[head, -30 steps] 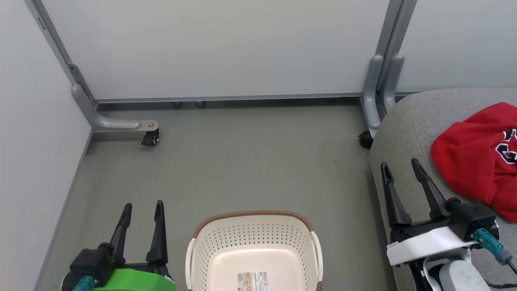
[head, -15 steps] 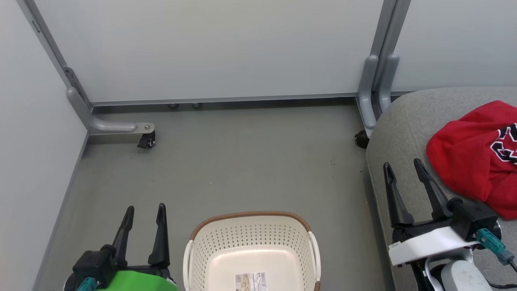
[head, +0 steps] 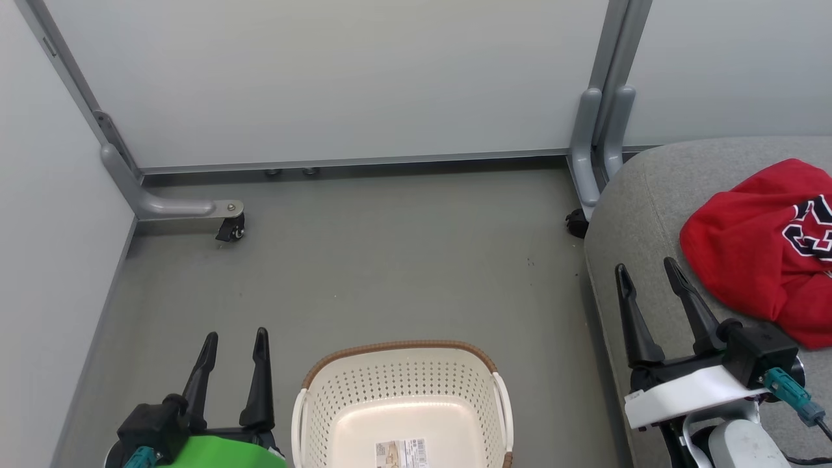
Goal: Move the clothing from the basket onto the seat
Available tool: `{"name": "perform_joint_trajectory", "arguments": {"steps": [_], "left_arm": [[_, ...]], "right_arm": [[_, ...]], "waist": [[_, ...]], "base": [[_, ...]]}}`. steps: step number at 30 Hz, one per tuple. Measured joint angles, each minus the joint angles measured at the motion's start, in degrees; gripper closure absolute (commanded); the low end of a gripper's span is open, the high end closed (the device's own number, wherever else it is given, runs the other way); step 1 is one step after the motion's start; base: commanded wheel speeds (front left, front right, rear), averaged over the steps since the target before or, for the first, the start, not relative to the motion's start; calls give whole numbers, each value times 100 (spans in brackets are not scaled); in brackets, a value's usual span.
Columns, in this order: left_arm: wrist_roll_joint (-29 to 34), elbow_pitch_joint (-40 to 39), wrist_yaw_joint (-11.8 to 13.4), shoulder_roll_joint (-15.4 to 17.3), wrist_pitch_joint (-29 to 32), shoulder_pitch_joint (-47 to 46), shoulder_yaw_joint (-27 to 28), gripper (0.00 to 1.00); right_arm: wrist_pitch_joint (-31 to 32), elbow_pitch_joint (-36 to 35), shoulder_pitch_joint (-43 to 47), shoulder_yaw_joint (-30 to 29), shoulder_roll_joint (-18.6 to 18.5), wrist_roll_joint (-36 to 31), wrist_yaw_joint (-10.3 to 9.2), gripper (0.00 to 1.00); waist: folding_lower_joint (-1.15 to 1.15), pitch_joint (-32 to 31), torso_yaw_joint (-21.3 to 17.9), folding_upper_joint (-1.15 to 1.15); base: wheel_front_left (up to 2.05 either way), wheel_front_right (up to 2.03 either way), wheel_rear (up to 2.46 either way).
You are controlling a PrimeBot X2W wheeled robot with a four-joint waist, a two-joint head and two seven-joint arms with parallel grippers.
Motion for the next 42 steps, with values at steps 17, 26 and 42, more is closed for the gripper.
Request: {"name": "perform_joint_trajectory", "arguments": {"steps": [17,26,42], "left_arm": [[-773,255,8,-5,169,77,57,100],[-1660,314,8,29,357,16,103,100],[-2966,350,8,87,681,-147,240,100]], "right_arm": [[187,320,134,-44,68,777,1,100],[403,403,104,-144,82,1671,1,100],[757,523,-15,-319,127,3050,1,100]], "waist": [[0,12,-20,0],[0,31,-45,0],[0,65,-90,0]], "base": [[0,0,0],[0,0,0],[0,0,0]]}}
